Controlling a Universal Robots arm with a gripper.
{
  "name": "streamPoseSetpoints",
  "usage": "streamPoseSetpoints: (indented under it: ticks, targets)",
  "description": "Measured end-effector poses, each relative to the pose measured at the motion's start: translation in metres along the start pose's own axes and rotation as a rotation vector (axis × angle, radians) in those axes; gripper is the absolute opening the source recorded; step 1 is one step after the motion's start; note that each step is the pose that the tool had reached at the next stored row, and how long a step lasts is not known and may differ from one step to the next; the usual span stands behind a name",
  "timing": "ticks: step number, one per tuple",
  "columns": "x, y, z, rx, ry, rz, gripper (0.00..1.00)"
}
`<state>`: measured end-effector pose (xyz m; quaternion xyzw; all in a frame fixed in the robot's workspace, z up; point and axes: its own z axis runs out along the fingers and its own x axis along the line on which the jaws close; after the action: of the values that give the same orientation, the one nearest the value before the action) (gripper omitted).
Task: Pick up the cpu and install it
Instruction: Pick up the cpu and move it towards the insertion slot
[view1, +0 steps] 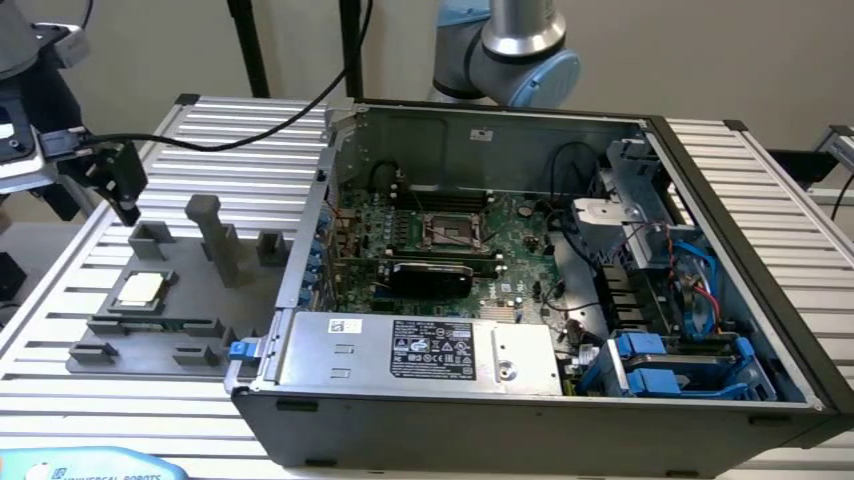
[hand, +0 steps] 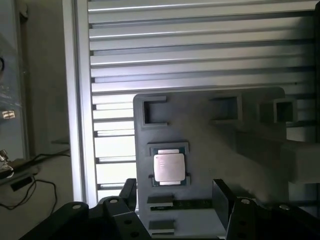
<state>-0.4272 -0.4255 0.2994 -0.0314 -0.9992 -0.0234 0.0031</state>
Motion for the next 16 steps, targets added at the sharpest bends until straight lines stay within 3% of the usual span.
streamPoseSetpoints:
  ticks: [16]
  targets:
    - [0.000,-0.0021,0.0290,0.0002,0.0014,-0.028,0.71]
